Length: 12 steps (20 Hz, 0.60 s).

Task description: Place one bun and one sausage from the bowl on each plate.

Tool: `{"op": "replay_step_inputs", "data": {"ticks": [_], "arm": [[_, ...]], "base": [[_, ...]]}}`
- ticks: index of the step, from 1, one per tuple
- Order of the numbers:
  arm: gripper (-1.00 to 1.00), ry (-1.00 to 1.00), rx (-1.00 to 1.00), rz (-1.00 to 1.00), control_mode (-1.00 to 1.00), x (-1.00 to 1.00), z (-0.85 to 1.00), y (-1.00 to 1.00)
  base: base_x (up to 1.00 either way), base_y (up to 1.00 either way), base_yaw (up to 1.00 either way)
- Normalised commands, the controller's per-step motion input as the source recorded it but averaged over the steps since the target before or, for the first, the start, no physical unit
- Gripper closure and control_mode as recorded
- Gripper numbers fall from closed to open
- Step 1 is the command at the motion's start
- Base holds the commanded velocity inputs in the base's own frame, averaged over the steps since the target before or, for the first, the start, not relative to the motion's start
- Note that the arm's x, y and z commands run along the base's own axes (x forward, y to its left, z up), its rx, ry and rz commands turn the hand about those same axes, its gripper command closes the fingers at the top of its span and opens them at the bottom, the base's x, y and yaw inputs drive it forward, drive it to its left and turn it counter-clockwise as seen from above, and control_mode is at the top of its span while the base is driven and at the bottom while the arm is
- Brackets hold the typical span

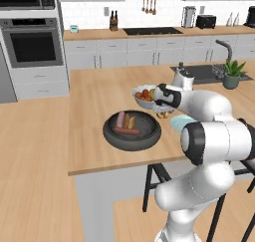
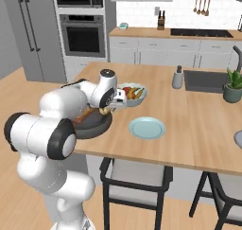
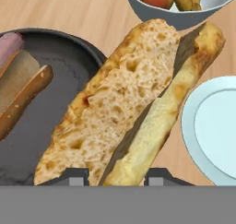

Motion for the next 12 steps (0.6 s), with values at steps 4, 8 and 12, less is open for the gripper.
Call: {"op": "replay_step_inputs", "data": {"ticks": [4,8,12], "arm": [[1.0,0.0,-0.14,0.13,-1.0,0.0,0.0,-0.73],[1.0,0.05,-0.1,0.08,-1.0,0.21,-0.12,-0.87],[1.0,0.04,0.0,0.02,-1.0,0.31,-0.21,-1.0]], "base": [[0.0,0.0,0.0],[0.0,0.0,0.0],[0.0,0.0,0.0]]}}
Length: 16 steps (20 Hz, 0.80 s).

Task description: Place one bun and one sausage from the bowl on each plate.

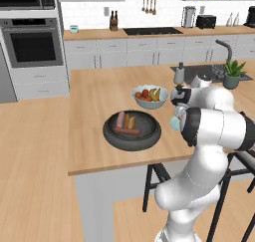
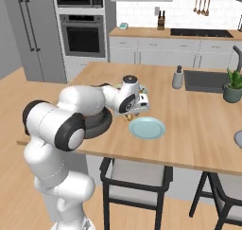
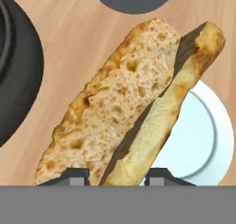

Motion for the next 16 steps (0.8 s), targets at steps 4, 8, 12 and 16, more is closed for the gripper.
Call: {"op": "replay_step_inputs", "data": {"ticks": [4,8,12,16], "arm": [[1.0,0.26,-0.11,0.02,-1.0,0.33,-0.23,-0.52],[1.0,0.29,-0.13,0.01,-1.0,0.18,-0.42,-0.17],[1.0,0.0,0.01,0.0,-1.0,0.04,-0.59,-0.25],[1.0,-0.1,0.11,0.0,-1.0,0.29,-0.49,-0.51]], "base": [[0.0,0.0,0.0],[0.0,0.0,0.0],[0.0,0.0,0.0],[0.0,0.0,0.0]]}}
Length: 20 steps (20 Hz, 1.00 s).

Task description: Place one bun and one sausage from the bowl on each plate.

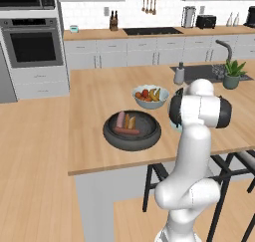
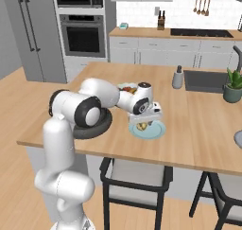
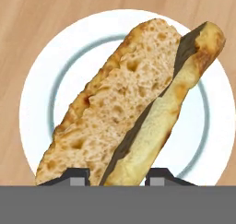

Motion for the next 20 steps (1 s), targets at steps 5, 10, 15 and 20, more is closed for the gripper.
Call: {"op": "replay_step_inputs", "data": {"ticks": [5,10,15,20], "arm": [[1.0,-0.08,0.15,0.0,-1.0,0.03,-0.17,-0.5],[1.0,-0.03,0.07,0.0,-1.0,0.12,-0.27,-0.27],[1.0,0.0,0.0,0.0,-1.0,0.21,-0.32,0.0],[-1.0,0.0,0.0,0.0,-1.0,0.1,-0.01,0.1]], "base": [[0.0,0.0,0.0],[0.0,0.0,0.0],[0.0,0.0,0.0],[0.0,0.0,0.0]]}}
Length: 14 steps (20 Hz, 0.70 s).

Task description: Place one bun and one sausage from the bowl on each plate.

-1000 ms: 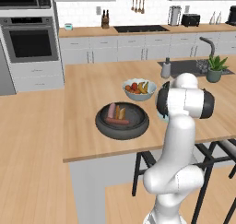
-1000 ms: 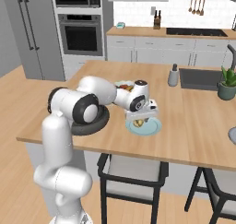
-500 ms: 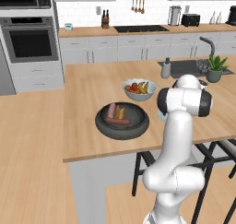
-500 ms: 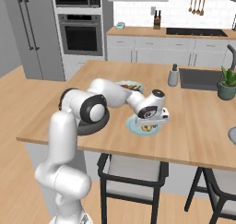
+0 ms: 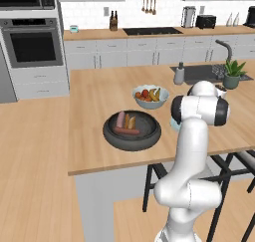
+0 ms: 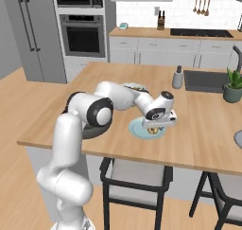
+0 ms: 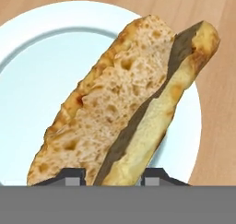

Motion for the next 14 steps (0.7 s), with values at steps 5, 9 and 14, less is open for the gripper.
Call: {"op": "replay_step_inputs", "data": {"ticks": [5,9,14], "arm": [[-1.0,0.0,0.0,0.0,-1.0,0.0,0.01,0.12],[-1.0,0.0,-0.03,0.0,-1.0,0.0,0.2,0.19],[-1.0,-0.01,-0.15,0.0,-1.0,0.29,0.1,0.11]], "base": [[0.0,0.0,0.0],[0.0,0.0,0.0],[0.0,0.0,0.0]]}}
